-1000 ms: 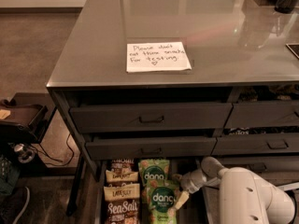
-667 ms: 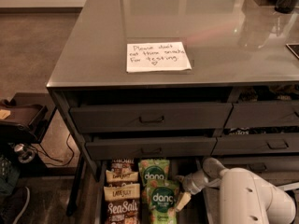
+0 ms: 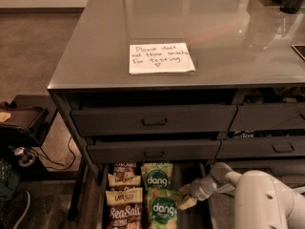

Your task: Pick green rice chip bag from bottom drawer and place on counter

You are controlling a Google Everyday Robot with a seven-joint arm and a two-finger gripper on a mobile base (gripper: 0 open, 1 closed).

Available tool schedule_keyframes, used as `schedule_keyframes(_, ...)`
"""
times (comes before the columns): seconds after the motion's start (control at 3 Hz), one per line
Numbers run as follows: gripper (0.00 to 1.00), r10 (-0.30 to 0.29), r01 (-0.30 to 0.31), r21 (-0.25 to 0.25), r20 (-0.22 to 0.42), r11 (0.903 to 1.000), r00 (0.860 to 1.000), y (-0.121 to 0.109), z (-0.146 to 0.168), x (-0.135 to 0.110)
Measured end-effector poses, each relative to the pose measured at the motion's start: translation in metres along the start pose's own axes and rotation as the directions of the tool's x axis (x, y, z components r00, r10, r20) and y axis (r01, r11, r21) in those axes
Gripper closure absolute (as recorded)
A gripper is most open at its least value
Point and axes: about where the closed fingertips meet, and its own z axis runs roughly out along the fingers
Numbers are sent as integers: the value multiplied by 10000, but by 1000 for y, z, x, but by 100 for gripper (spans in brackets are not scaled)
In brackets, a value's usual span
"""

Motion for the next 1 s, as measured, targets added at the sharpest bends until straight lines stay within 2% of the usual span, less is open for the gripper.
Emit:
schedule_keyframes(0.67, 88, -304, 316, -321, 354, 9990, 9989, 25, -10, -21)
schedule_keyframes(1.0, 100, -439, 468, -433, 654, 9980, 9969, 34, -13, -32)
